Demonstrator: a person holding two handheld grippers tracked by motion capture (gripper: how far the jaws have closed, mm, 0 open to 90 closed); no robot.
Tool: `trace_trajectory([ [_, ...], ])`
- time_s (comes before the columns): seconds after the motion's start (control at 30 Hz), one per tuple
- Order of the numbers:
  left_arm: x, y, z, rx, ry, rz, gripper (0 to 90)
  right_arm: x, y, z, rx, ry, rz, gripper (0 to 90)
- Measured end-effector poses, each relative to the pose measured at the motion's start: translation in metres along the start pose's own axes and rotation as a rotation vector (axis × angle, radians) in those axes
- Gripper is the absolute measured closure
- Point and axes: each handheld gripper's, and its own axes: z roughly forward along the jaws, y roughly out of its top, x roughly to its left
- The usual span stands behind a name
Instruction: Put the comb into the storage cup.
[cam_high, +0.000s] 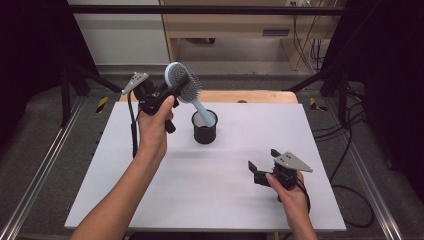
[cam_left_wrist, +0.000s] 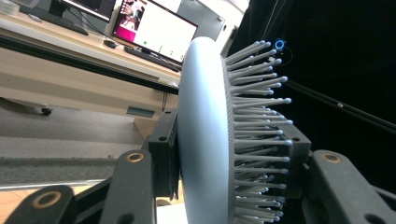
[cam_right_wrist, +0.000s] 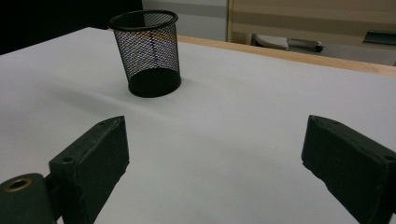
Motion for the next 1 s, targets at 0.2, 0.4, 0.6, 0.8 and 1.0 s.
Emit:
trace_trajectory([
  [0.2,0.005,0.001,0.006,-0.002,0.007,0.0,52.5,0.001,0.0,0.0,-0.002,0.003,0.0,7.8],
  [0.4,0.007,0.0,0.01,-0.003,0.022,0.022,52.5,0.0,0.0,0.0,0.001,0.011,0.001,7.5],
  [0.6,0.012,-0.001,0.013,-0.01,0.039,0.02,52.5,0.001,0.0,0.0,0.0,0.012,0.001,7.4],
  [0.8,0.016,-0.004,0.02,-0.005,0.049,0.033,52.5,0.001,-0.001,0.001,0.008,0.013,-0.001,7.3],
  [1.0,0.024,-0.01,0.03,0.004,0.055,0.04,52.4,0.002,-0.001,0.001,0.005,0.016,0.0,7.3],
])
